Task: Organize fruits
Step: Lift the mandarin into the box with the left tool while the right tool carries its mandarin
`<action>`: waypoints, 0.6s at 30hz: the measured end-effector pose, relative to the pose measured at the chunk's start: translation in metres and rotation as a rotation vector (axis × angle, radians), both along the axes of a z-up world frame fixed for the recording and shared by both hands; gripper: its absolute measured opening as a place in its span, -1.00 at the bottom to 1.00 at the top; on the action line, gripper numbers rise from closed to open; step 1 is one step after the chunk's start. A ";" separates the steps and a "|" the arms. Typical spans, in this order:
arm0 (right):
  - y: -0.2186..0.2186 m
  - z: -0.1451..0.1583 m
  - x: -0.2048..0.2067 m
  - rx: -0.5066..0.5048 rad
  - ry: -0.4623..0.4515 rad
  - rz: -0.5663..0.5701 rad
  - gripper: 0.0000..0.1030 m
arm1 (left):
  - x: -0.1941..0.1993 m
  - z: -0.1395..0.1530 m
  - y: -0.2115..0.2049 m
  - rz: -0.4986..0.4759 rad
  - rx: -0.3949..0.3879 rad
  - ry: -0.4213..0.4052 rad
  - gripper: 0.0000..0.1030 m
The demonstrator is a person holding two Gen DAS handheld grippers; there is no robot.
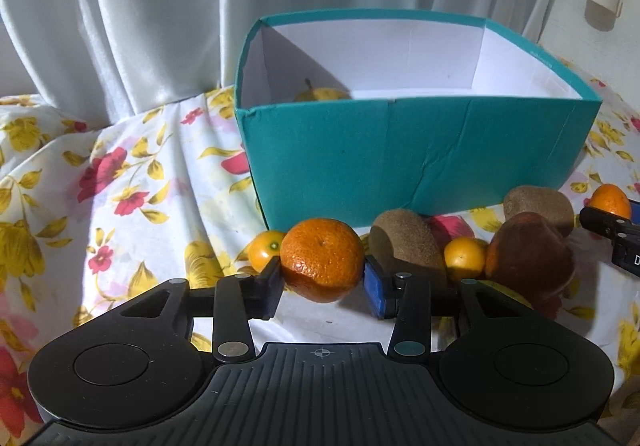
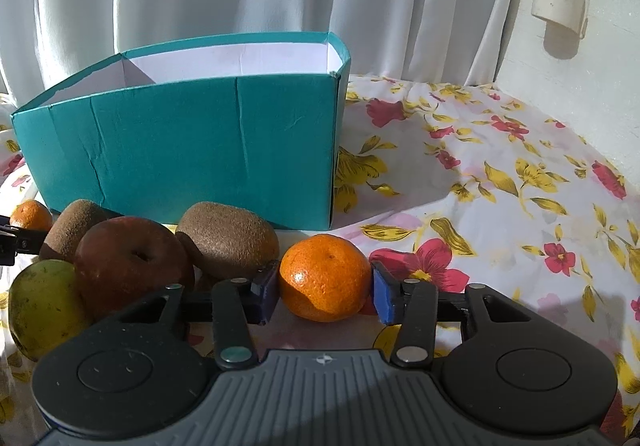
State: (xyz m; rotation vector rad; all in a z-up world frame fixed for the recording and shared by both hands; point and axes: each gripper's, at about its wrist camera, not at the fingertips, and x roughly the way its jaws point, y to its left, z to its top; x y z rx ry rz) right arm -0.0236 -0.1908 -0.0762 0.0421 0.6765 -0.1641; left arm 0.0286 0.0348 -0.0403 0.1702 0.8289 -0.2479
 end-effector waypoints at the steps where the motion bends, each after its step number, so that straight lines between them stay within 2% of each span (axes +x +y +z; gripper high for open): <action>1: 0.000 0.006 -0.002 0.005 -0.012 0.003 -0.10 | -0.003 0.007 0.001 0.004 -0.006 -0.012 -0.11; 6: 0.007 0.043 -0.010 0.029 -0.082 0.036 -0.10 | -0.008 0.048 -0.001 0.027 -0.031 -0.052 -0.11; 8: 0.010 0.058 -0.009 0.029 -0.108 0.050 -0.10 | -0.005 0.065 -0.007 0.042 -0.008 -0.058 -0.11; 11: 0.015 0.080 -0.003 0.021 -0.151 0.067 -0.10 | 0.004 0.088 -0.012 0.071 -0.006 -0.079 -0.11; 18: 0.022 0.127 0.022 -0.008 -0.264 0.096 -0.10 | 0.033 0.137 -0.027 0.118 -0.015 -0.184 -0.11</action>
